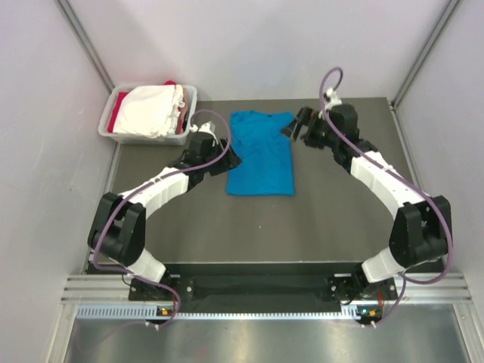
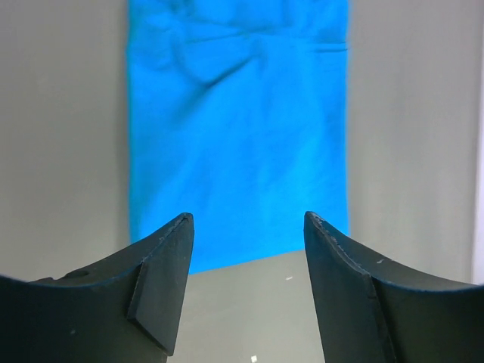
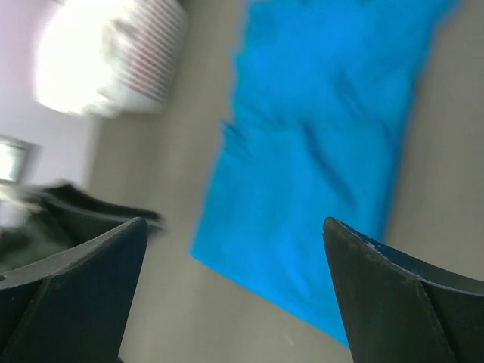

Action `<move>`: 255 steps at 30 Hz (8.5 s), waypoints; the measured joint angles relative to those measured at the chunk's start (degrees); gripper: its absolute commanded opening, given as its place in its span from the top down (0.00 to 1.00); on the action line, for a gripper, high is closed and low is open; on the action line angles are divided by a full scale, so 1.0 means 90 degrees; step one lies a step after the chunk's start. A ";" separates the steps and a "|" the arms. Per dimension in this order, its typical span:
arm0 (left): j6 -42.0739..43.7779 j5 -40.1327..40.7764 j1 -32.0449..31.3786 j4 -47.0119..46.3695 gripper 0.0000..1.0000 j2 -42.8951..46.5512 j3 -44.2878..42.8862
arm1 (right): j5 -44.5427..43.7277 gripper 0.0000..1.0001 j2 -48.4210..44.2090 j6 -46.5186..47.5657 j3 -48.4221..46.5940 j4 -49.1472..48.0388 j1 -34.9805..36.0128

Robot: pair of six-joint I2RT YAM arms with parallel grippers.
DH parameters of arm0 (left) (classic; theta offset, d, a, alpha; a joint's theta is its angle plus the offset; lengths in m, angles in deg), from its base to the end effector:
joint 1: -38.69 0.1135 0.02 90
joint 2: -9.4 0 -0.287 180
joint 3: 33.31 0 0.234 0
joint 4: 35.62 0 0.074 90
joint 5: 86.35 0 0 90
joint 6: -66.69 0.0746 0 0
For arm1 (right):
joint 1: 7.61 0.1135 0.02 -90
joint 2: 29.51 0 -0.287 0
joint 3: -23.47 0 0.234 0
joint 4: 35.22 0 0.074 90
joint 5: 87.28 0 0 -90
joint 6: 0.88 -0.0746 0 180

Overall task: Fold and stack the t-shirts
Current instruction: Fold the tshirt, then neatly place the folded tshirt to the corner

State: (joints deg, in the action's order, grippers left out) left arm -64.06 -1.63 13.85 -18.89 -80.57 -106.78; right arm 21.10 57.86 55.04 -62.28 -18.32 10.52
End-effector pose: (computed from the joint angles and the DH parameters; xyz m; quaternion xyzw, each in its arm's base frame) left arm 0.3313 -0.1609 0.2528 -0.0999 0.8734 -0.2913 0.3773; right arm 0.3519 0.1400 0.3476 0.0188 0.8065 0.3701 0.4607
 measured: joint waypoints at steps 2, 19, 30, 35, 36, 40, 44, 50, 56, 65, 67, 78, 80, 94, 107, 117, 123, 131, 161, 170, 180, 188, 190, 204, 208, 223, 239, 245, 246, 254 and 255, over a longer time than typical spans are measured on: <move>0.0017 -0.0053 0.0075 0.0112 0.35 -0.0007 0.0146 | -0.0192 0.03 -0.0046 0.0083 0.0675 0.0228 -0.0104; -0.0245 -0.0483 0.0270 0.0338 0.40 -0.0648 0.0770 | -0.0272 0.33 0.0867 0.0092 0.2297 0.0534 -0.0034; -0.0442 -0.0481 0.0342 0.0160 0.51 -0.0746 0.0935 | -0.0170 0.44 0.0976 -0.0117 0.2421 0.0056 0.0058; -0.0527 -0.0534 0.0347 -0.0066 0.82 -0.0896 0.0940 | -0.0182 0.67 0.1035 -0.0163 0.2467 0.0017 0.0083; -0.0551 -0.0529 0.0350 -0.0075 0.94 -0.0923 0.0942 | -0.0197 0.72 0.1047 -0.0170 0.2477 0.0017 0.0092; -0.0585 -0.0532 0.0357 -0.0073 1.00 -0.0998 0.0954 | -0.0260 1.00 0.1071 -0.0199 0.2569 0.0044 0.0126; -0.0595 -0.0440 0.0299 -0.0058 1.00 -0.0930 0.1013 | -0.0260 1.00 0.1030 -0.0216 0.2727 -0.0085 0.0138; -0.0699 -0.0010 -0.0177 0.0425 1.00 0.0061 0.1751 | -0.0155 1.00 0.0279 -0.0114 0.3497 0.0097 0.0287; -0.1336 0.0415 -0.1304 0.1222 1.00 0.1498 0.2584 | 0.0044 1.00 -0.1022 -0.0097 0.4517 0.0848 0.0432; -0.2693 0.1440 -0.2793 0.2895 1.00 0.3468 0.2433 | 0.0019 1.00 -0.3410 -0.0245 0.4823 0.2907 0.0682; -0.2824 0.1780 -0.2817 0.3189 1.00 0.3725 0.2084 | -0.0022 1.00 -0.3650 -0.0287 0.4493 0.3286 0.0682; -0.2344 0.2958 -0.2399 0.3300 1.00 0.3077 0.0770 | -0.0665 1.00 -0.2771 -0.0041 0.2368 0.3949 0.0682; -0.2183 0.2934 -0.2091 0.3072 1.00 0.2793 0.0690 | -0.0755 1.00 -0.2523 0.0029 0.2008 0.3966 0.0680; -0.1319 0.2169 -0.0962 0.1831 1.00 0.1450 0.0143 | -0.0971 1.00 -0.1105 0.0444 0.0814 0.3779 0.0240; -0.0828 0.1695 -0.0393 0.1030 1.00 0.0002 -0.0474 | -0.1056 1.00 0.0391 0.0500 0.0214 0.2948 -0.0078; -0.0607 0.1639 -0.0138 0.0566 1.00 -0.1632 -0.1285 | -0.1302 1.00 0.1717 0.0559 -0.0777 0.2608 -0.0121; -0.0498 0.1615 -0.0010 0.0481 1.00 -0.2079 -0.1841 | -0.1413 1.00 0.2210 0.0658 -0.1263 0.2528 -0.0185; -0.0444 0.1583 0.0017 0.0432 0.95 -0.2460 -0.2081 | -0.1411 0.64 0.2766 0.0682 -0.1528 0.2511 -0.0219; -0.1110 0.0308 -0.0372 -0.0622 0.23 0.0663 0.1396 | 0.1287 0.06 0.2062 -0.1744 0.0690 -0.0967 0.0153; -0.1137 0.0189 -0.0372 -0.1195 0.23 0.0291 0.1382 | 0.1183 0.06 0.3247 -0.1838 -0.0413 -0.1185 0.0335; -0.0818 0.0189 -0.0372 -0.1188 0.23 0.0002 0.0940 | 0.0993 0.06 0.4333 -0.1447 -0.2205 -0.1214 0.0245; -0.0287 0.0367 -0.0350 -0.1552 0.29 -0.1285 -0.0593 | 0.0510 0.04 0.3563 -0.0435 -0.2016 0.0002 0.0131; -0.0272 0.0483 -0.0340 -0.1766 0.37 -0.1681 -0.0726 | 0.0279 0.04 0.3007 -0.0304 -0.1569 0.0029 0.0129; -0.0386 0.1239 -0.0267 -0.1909 0.50 -0.2625 -0.0699 | -0.0593 0.25 0.3079 0.0136 -0.0466 0.0138 0.0102; -0.0022 0.1258 -0.0245 -0.1535 0.44 -0.2234 -0.0653 | -0.0750 0.07 0.2793 0.0367 -0.0461 0.0476 0.0102; 0.0238 0.1409 -0.0245 0.0476 0.28 0.2395 0.1634 | -0.1073 0.00 -0.1698 0.0772 0.2448 0.1105 0.0138; -0.0138 0.1797 -0.0245 0.0814 0.11 0.2914 0.2152 | -0.1331 0.00 -0.1630 0.0556 0.2754 0.1117 0.0138; -0.0182 0.2062 -0.0231 0.1421 0.07 0.3033 0.1957 | -0.1666 0.00 -0.0767 0.0772 0.1593 0.1673 0.0299; -0.0199 0.2098 -0.0214 0.1523 0.07 0.3121 0.1955 | -0.1836 0.00 -0.0544 0.0804 0.1299 0.1746 0.0398; -0.0406 0.2188 -0.0061 0.1851 0.06 0.3750 0.2050 | -0.2198 0.00 0.0712 0.0794 0.0590 0.1831 0.0746; -0.0427 0.2183 -0.0056 0.1853 0.06 0.3767 0.2093 | -0.2205 0.04 0.0850 0.0780 0.0580 0.1838 0.0746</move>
State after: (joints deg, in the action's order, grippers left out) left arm -67.91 18.02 13.34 -2.22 -46.67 -87.94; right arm 1.25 65.51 62.05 -57.06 -1.77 17.23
